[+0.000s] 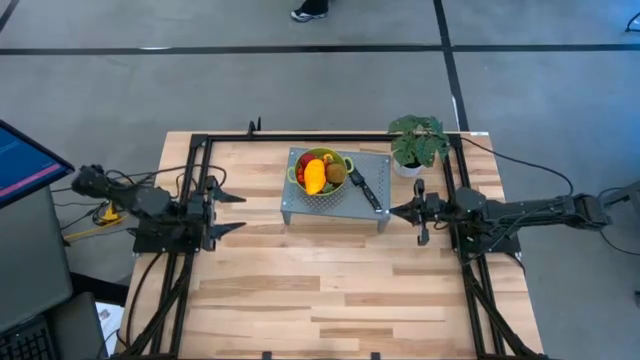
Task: Pick & Place Fruit
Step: Return to Home Position
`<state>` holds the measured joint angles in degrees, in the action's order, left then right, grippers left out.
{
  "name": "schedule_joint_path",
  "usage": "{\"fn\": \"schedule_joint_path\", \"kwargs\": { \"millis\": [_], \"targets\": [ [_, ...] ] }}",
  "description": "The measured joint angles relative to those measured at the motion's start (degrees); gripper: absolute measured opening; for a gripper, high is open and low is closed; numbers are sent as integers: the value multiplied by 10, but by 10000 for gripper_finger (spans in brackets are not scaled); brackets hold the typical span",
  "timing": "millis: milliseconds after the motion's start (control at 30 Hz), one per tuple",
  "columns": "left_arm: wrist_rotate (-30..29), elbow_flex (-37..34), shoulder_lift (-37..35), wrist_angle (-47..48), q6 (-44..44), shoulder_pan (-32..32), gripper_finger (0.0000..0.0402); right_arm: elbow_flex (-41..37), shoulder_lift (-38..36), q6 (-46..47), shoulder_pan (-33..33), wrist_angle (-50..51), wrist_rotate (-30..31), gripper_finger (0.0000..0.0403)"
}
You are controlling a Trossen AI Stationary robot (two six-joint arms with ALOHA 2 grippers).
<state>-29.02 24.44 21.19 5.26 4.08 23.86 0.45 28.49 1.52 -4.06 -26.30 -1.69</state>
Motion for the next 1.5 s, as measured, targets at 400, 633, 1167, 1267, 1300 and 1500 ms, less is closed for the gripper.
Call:
{"fn": "schedule_joint_path", "kwargs": {
  "millis": [400,633,1167,1267,1300,1500],
  "targets": [
    [-30,-130,-160,-3,-20,0,274,0,-89,36,3,103,0,0],
    [17,-159,-212,-3,-18,0,274,-1,-95,84,-12,113,2,0],
    [52,-213,-190,-14,-91,0,274,-1,-94,86,-26,111,2,0],
    [53,-213,-178,-14,-91,0,274,-1,-94,86,-26,111,2,0],
    [52,-213,-173,-15,-91,0,274,-1,-94,86,-26,112,2,0],
    [51,-214,-151,-16,-91,0,274,-1,-94,86,-26,111,2,0]
  ]
}}
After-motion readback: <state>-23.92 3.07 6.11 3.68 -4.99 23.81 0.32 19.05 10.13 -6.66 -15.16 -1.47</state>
